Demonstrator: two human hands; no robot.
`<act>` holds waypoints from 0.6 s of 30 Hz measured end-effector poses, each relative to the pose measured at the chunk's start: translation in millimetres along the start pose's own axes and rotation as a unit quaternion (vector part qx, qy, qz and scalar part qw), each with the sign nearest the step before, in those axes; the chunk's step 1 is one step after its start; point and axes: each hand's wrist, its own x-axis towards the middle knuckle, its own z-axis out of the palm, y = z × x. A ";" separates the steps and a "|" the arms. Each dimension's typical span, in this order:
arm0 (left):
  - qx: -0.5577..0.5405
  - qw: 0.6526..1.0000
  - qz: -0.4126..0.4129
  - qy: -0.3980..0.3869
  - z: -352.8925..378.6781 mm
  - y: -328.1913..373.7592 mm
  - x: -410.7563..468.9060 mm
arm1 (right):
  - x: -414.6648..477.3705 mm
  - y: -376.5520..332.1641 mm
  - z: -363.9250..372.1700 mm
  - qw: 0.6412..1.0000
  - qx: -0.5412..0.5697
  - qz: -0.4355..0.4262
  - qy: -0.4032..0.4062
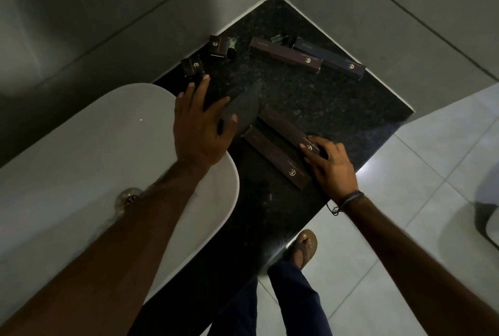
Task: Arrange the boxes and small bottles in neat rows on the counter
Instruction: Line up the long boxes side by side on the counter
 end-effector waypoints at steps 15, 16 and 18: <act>-0.006 1.000 -0.006 -0.002 -2.1 2.0 0.6 | -2.8 6.9 7.3 1.000 0.006 -0.013 0.015; -0.007 1.000 -0.006 -0.002 -2.2 2.1 0.4 | -2.9 7.2 7.4 1.000 0.005 -0.013 0.013; -0.004 1.000 -0.006 -0.004 -2.4 2.0 0.5 | -3.4 8.0 8.0 1.000 0.007 -0.014 0.015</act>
